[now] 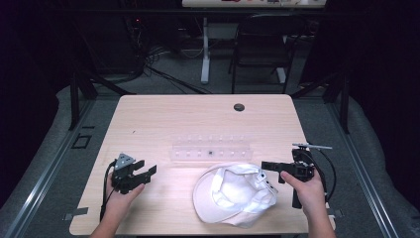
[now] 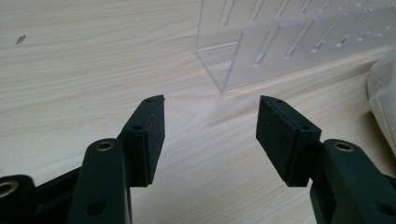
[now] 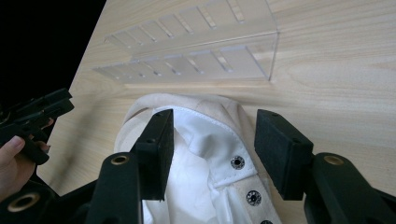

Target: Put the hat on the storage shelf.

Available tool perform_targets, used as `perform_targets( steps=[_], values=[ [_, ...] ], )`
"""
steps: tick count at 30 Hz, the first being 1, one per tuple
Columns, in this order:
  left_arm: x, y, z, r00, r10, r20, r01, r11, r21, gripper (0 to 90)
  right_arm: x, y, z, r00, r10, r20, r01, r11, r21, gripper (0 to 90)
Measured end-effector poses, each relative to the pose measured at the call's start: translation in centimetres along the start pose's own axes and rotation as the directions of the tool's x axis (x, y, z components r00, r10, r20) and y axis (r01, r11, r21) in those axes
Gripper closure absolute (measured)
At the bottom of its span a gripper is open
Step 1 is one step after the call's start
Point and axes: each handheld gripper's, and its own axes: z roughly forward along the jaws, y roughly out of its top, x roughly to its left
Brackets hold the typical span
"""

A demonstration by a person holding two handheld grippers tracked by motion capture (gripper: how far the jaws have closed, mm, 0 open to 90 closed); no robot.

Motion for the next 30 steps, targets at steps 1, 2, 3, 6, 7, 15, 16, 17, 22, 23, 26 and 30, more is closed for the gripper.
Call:
perform_targets(
  steps=[1, 2, 3, 6, 7, 15, 16, 17, 22, 23, 26, 30],
  values=[
    [0.0, 0.0, 0.0, 1.0000, 0.000, 0.000, 0.000, 1.0000, 0.000, 42.5, 0.0, 0.0, 0.0, 1.0000, 0.000, 0.000, 0.000, 1.000, 0.000, 48.0],
    [-0.1, 0.0, 0.0, 1.0000, 0.002, 0.002, -0.002, 1.0000, 0.000, 42.5, 0.1, 0.0, 0.0, 1.0000, -0.005, 0.003, 0.005, 1.000, 0.007, 48.1],
    [-0.2, 0.0, 0.1, 1.0000, 0.008, 0.002, -0.008, 1.0000, 0.004, 42.5, 0.2, 0.0, -0.1, 1.0000, -0.002, 0.004, 0.002, 1.000, 0.007, 48.1],
    [-0.6, 0.1, 0.1, 0.9996, 0.025, 0.011, -0.025, 0.9997, 0.006, 42.5, 0.5, 0.0, -0.3, 0.9999, -0.011, -0.009, 0.011, 1.000, 0.004, 48.1],
    [-0.8, 0.1, 0.2, 0.9994, 0.030, 0.016, -0.030, 0.9995, 0.003, 42.5, 0.7, -0.1, -0.4, 0.9997, -0.014, -0.021, 0.014, 1.000, -0.001, 47.9],
    [-2.2, 0.6, 0.7, 0.9963, 0.070, 0.050, -0.071, 0.9975, 0.005, 42.5, 0.4, -0.5, -0.7, 0.9992, -0.006, -0.039, 0.007, 1.000, 0.017, 45.6],
    [-2.4, 0.6, 0.8, 0.9952, 0.084, 0.051, -0.084, 0.9964, 0.011, 42.5, 0.2, -0.6, -0.7, 0.9989, 0.007, -0.046, -0.007, 1.000, 0.005, 45.2],
    [-2.5, 0.6, 0.9, 0.9947, 0.089, 0.050, -0.090, 0.9959, 0.012, 42.5, 0.0, -0.7, -0.8, 0.9981, 0.014, -0.060, -0.014, 1.000, 0.008, 44.9],
    [-3.3, 0.9, 1.5, 0.9917, 0.104, 0.076, -0.106, 0.9942, 0.018, 42.5, -0.8, -1.3, -0.5, 0.9975, 0.033, -0.063, -0.031, 0.999, 0.035, 44.1],
    [-3.5, 0.9, 1.6, 0.9905, 0.112, 0.080, -0.114, 0.9933, 0.018, 42.5, -0.9, -1.4, -0.4, 0.9975, 0.035, -0.061, -0.033, 0.999, 0.038, 44.0],
    [-4.1, 1.0, 1.8, 0.9867, 0.134, 0.093, -0.136, 0.9904, 0.023, 42.5, -1.2, -1.8, 0.1, 0.9974, 0.047, -0.055, -0.045, 0.998, 0.047, 43.2],
    [-4.8, 1.0, 2.1, 0.9822, 0.158, 0.101, -0.162, 0.9864, 0.029, 42.5, -1.6, -2.2, 0.8, 0.9976, 0.053, -0.045, -0.050, 0.997, 0.056, 42.5]
  ],
)
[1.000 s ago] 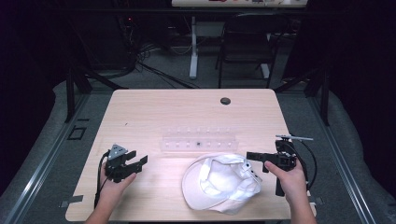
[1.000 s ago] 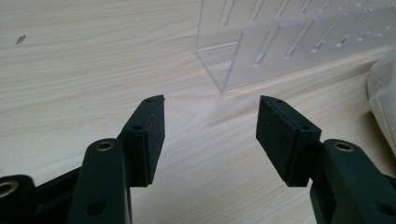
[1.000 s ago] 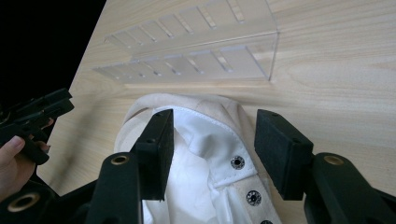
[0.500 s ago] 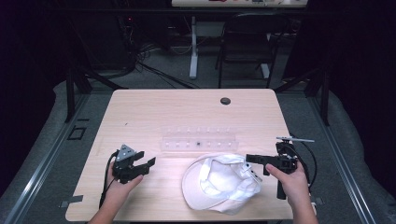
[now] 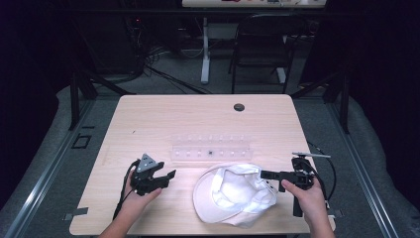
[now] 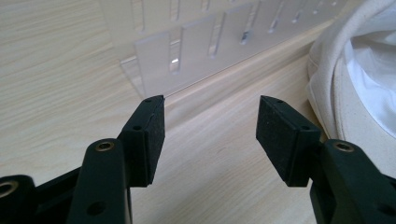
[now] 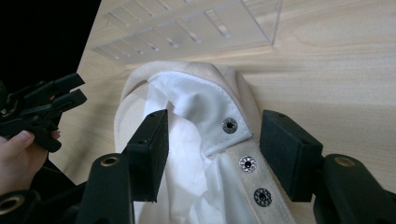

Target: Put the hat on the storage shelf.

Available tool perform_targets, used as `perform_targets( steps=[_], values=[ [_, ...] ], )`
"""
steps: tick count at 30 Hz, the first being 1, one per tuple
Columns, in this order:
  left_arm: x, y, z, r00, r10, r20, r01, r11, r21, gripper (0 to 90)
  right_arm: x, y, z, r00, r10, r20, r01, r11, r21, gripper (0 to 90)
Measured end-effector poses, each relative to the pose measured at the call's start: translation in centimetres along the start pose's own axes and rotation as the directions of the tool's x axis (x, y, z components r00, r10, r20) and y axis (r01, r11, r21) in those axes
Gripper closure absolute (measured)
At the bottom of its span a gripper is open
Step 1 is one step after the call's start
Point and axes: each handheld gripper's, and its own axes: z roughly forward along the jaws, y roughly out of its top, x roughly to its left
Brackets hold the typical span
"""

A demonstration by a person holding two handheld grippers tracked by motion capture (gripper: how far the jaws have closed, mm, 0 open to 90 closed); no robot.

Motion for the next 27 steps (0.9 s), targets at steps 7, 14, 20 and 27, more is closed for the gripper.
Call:
perform_targets(
  steps=[7, 14, 20, 27],
  values=[
    [-0.5, -0.1, 0.3, 0.9997, 0.024, 0.003, -0.024, 0.9996, 0.017, 42.5, -1.2, -0.3, 1.3, 0.9993, 0.037, -0.001, -0.037, 0.999, 0.037, 42.1],
    [-0.5, -0.1, 0.4, 0.9998, 0.022, 0.001, -0.022, 0.9996, 0.020, 42.5, -1.4, -0.5, 2.1, 0.9991, 0.038, -0.020, -0.037, 0.998, 0.058, 42.4],
    [-0.5, -0.2, 0.4, 0.9997, 0.025, -0.001, -0.025, 0.9995, 0.021, 42.5, -1.5, -0.6, 2.5, 0.9983, 0.039, -0.042, -0.036, 0.996, 0.080, 42.3],
    [-0.4, -0.2, 0.4, 0.9998, 0.020, -0.004, -0.019, 0.9996, 0.020, 42.5, -1.8, -0.9, 3.3, 0.9969, 0.056, -0.056, -0.048, 0.990, 0.133, 43.1]
  ],
)
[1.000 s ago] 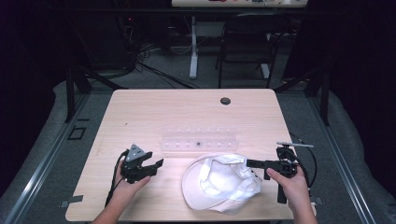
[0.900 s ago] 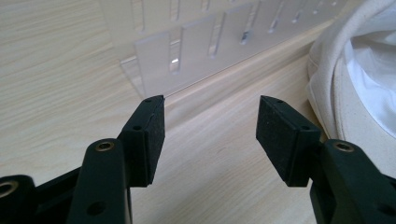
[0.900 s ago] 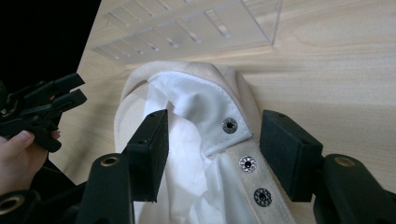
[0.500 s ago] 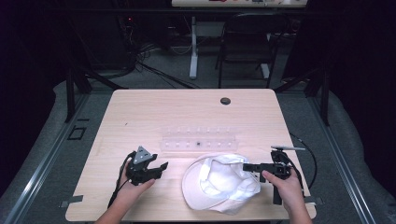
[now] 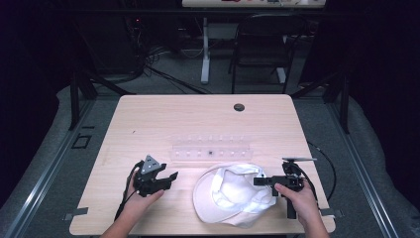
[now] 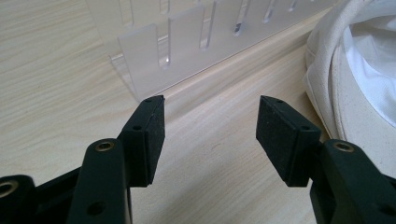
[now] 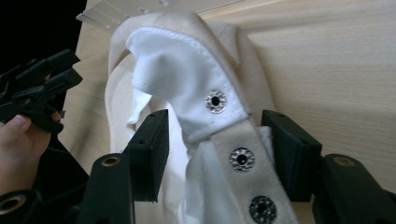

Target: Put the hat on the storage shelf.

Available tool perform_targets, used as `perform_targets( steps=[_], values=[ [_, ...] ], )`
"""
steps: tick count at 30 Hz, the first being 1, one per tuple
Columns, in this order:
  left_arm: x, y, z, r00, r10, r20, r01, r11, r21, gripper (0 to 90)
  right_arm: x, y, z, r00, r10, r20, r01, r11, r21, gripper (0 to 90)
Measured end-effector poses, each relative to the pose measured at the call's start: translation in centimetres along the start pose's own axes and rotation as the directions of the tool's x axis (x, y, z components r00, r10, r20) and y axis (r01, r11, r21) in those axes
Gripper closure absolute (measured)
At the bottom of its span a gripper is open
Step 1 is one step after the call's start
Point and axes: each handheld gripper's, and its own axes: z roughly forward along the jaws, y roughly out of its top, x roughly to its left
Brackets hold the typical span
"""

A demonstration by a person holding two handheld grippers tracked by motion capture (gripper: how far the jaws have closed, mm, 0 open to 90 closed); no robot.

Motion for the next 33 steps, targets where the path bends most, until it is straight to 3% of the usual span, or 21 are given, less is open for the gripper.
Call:
perform_targets(
  steps=[9, 20, 30, 31, 33],
  values=[
    [0.1, 0.0, 0.0, 1.0000, -0.003, -0.001, 0.003, 1.0000, -0.003, 42.5, 1.2, 0.1, -0.9, 0.9989, -0.032, -0.034, 0.032, 0.999, 0.002, 45.5],
    [0.1, 0.0, -0.1, 1.0000, -0.008, -0.006, 0.008, 0.9999, -0.010, 42.5, 2.4, 0.3, -2.4, 0.9944, -0.029, -0.102, 0.032, 0.999, 0.023, 51.6],
    [0.4, 0.0, -0.3, 0.9998, -0.015, -0.015, 0.015, 0.9998, -0.015, 42.5, 3.2, 0.3, -2.6, 0.9977, -0.039, -0.055, 0.041, 0.998, 0.048, 68.3],
    [0.4, -0.1, -0.3, 0.9998, -0.012, -0.016, 0.012, 0.9998, -0.013, 42.5, 3.1, 0.3, -2.6, 0.9983, -0.010, -0.057, 0.013, 0.999, 0.051, 72.9],
    [0.4, -0.1, -0.3, 0.9998, -0.014, -0.015, 0.014, 0.9998, -0.014, 42.5, 3.0, 0.4, -2.6, 0.9981, -0.003, -0.061, 0.006, 0.998, 0.056, 76.2]
  ],
)
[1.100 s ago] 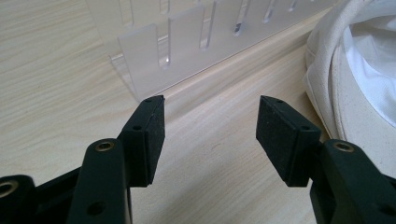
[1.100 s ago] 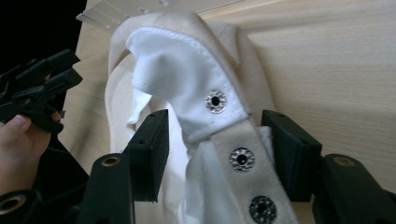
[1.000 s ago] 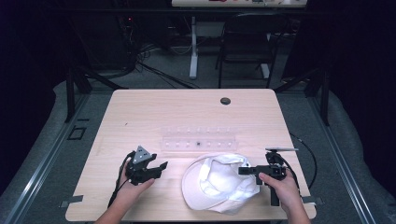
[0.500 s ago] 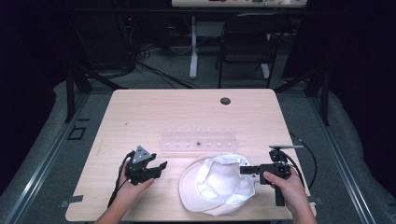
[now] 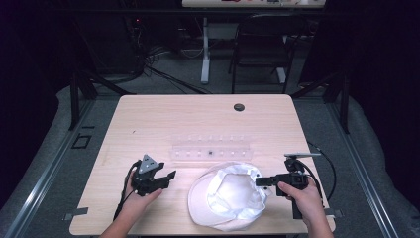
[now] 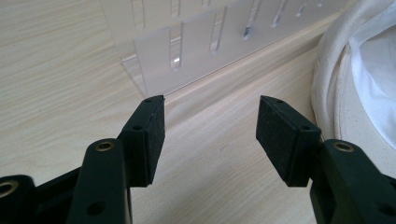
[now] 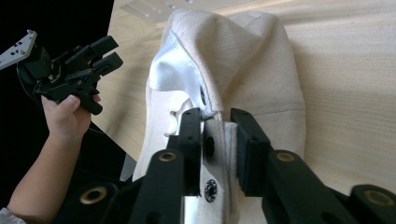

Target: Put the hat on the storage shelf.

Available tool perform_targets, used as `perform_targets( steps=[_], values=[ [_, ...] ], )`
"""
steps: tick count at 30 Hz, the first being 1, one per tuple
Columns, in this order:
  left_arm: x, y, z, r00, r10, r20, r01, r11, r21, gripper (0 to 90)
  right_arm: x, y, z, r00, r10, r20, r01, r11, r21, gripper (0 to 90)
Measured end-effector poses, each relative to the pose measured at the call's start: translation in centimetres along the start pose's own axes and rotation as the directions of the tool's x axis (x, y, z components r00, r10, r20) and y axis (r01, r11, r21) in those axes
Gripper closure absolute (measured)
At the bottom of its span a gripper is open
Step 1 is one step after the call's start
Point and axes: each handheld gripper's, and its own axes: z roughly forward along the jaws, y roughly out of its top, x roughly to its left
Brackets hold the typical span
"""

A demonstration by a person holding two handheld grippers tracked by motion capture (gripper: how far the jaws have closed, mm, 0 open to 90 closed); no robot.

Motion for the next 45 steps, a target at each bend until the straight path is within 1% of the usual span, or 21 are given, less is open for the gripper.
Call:
perform_targets(
  steps=[2, 5, 10, 13, 14, 18, 20, 21, 22, 25, 26, 27, 28, 29, 30, 31, 35, 36, 37, 41, 45],
  values=[
    [0.0, 0.0, 0.0, 1.0000, -0.001, 0.000, 0.001, 1.0000, 0.000, 42.5, 0.0, 0.0, 0.0, 0.9999, 0.010, 0.004, -0.010, 1.000, 0.006, 78.9],
    [0.0, 0.0, 0.0, 1.0000, 0.000, -0.002, 0.000, 1.0000, 0.000, 42.5, 0.0, 0.0, 0.1, 1.0000, 0.004, 0.005, -0.004, 1.000, 0.009, 80.9],
    [-0.1, 0.0, -0.1, 1.0000, 0.006, -0.003, -0.006, 1.0000, -0.003, 42.5, 0.5, 0.1, -0.1, 0.9999, 0.003, 0.014, -0.003, 1.000, -0.017, 81.7],
    [0.0, 0.0, -0.2, 1.0000, 0.009, -0.003, -0.009, 1.0000, -0.003, 42.5, 0.7, 0.2, -0.2, 1.0000, 0.001, -0.004, -0.001, 1.000, -0.026, 81.7],
    [0.1, 0.0, -0.2, 1.0000, 0.008, -0.005, -0.008, 1.0000, -0.005, 42.5, 0.8, 0.2, -0.1, 0.9999, 0.006, -0.013, -0.007, 0.999, -0.047, 81.7],
    [0.3, 0.0, -0.2, 1.0000, 0.000, -0.006, 0.000, 1.0000, -0.007, 42.5, 0.9, 0.3, -0.3, 0.9992, 0.020, -0.034, -0.022, 0.998, -0.052, 81.8],
    [0.3, 0.0, -0.2, 1.0000, -0.002, -0.008, 0.002, 1.0000, -0.008, 42.5, 1.1, 0.5, -0.3, 0.9978, 0.023, -0.062, -0.027, 0.998, -0.063, 81.8],
    [0.2, 0.0, -0.2, 1.0000, -0.003, -0.008, 0.003, 1.0000, -0.009, 42.5, 1.2, 0.6, -0.3, 0.9977, 0.013, -0.066, -0.017, 0.998, -0.055, 81.8],
    [0.2, 0.0, -0.3, 1.0000, 0.000, -0.009, 0.000, 1.0000, -0.008, 42.5, 1.7, 0.8, -0.2, 0.9971, 0.015, -0.075, -0.019, 0.998, -0.066, 81.8],
    [0.2, 0.0, -0.3, 0.9999, 0.006, -0.011, -0.006, 0.9999, -0.015, 42.5, 2.2, 1.1, -0.1, 0.9963, 0.007, -0.086, -0.012, 0.998, -0.058, 81.8],
    [0.2, 0.1, -0.4, 0.9998, 0.013, -0.013, -0.014, 0.9998, -0.014, 42.5, 2.8, 1.4, 0.0, 0.9955, -0.005, -0.094, 0.000, 0.999, -0.051, 81.9],
    [0.2, 0.1, -0.4, 0.9998, 0.013, -0.013, -0.014, 0.9998, -0.014, 42.5, 2.8, 1.4, 0.0, 0.9955, -0.005, -0.094, 0.000, 0.999, -0.051, 81.9],
    [0.2, 0.1, -0.3, 0.9998, 0.011, -0.014, -0.011, 0.9998, -0.015, 42.5, 3.4, 1.9, 0.0, 0.9932, -0.006, -0.116, 0.002, 0.999, -0.042, 81.9],
    [0.2, 0.1, -0.3, 0.9998, 0.011, -0.014, -0.011, 0.9998, -0.015, 42.5, 3.4, 1.9, 0.0, 0.9932, -0.006, -0.116, 0.002, 0.999, -0.042, 81.9],
    [0.2, 0.1, -0.4, 0.9997, 0.014, -0.018, -0.015, 0.9997, -0.017, 42.5, 4.2, 2.3, -0.1, 0.9923, -0.008, -0.124, 0.003, 0.999, -0.041, 81.8],
    [0.2, 0.1, -0.4, 0.9997, 0.014, -0.018, -0.015, 0.9997, -0.017, 42.5, 4.2, 2.3, -0.1, 0.9923, -0.008, -0.124, 0.003, 0.999, -0.041, 81.8],
    [0.2, 0.1, -0.5, 0.9996, 0.022, -0.018, -0.022, 0.9996, -0.018, 42.5, 5.3, 3.0, -0.1, 0.9901, -0.006, -0.140, 0.001, 0.999, -0.036, 81.8],
    [0.2, 0.1, -0.4, 0.9996, 0.022, -0.019, -0.023, 0.9996, -0.018, 42.5, 5.8, 3.3, -0.1, 0.9851, -0.013, -0.172, 0.009, 1.000, -0.025, 81.8],
    [0.2, 0.1, -0.4, 0.9996, 0.023, -0.019, -0.023, 0.9996, -0.017, 42.5, 6.0, 3.4, 0.0, 0.9829, -0.016, -0.184, 0.010, 0.999, -0.030, 81.8],
    [0.1, 0.1, -0.4, 0.9995, 0.025, -0.019, -0.025, 0.9995, -0.020, 42.5, 6.6, 3.7, -0.1, 0.9793, -0.022, -0.201, 0.019, 1.000, -0.020, 81.8],
    [0.1, 0.1, -0.5, 0.9994, 0.028, -0.019, -0.029, 0.9994, -0.022, 42.5, 7.6, 4.0, 0.0, 0.9731, -0.028, -0.229, 0.021, 0.999, -0.033, 81.9]
  ],
)
